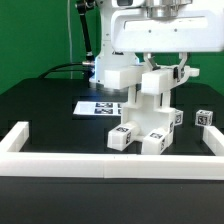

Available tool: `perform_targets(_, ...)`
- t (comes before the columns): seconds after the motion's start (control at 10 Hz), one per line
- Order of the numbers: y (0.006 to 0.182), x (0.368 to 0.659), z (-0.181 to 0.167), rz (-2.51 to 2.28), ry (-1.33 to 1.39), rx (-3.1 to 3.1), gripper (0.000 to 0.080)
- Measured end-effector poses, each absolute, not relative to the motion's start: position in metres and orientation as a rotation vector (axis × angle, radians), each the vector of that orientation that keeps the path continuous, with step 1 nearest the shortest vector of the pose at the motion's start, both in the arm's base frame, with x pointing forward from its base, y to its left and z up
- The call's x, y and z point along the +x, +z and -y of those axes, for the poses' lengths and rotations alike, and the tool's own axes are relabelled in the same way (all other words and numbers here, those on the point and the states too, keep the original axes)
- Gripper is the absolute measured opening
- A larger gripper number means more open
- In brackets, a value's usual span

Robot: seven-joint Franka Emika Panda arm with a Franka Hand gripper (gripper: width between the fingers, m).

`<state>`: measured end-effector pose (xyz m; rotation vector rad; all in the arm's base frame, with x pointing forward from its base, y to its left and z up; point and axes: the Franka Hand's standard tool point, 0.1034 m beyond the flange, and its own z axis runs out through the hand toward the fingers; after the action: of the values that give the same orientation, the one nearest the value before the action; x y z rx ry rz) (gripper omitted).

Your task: Assemble chair

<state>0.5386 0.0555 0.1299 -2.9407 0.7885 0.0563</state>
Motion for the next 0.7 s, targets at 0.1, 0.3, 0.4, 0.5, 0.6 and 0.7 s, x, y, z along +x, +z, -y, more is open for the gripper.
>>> perform_targets(0.1, 0.1301, 0.5381, -0.0555, -0.787, 0.056, -2.941, 0.0291)
perform_targets(0.3, 0.1313, 0.5364, -0.0555, -0.786, 0.057, -2.939, 0.0291)
perform_targets(0.4, 0.1311, 0.5363, -0.0555, -0.787, 0.058, -2.939, 0.0291)
perform_targets(0.5, 0.1303, 0.5352, -0.0553, -0.786, 0.06, -2.94, 0.0291)
perform_targets(0.6, 0.1293, 0.5343, -0.0551, -0.786, 0.059, -2.941, 0.0291)
perform_targets(0.7, 0.1295, 0.5352, -0.0562, -0.784, 0.048, -2.941, 0.0291)
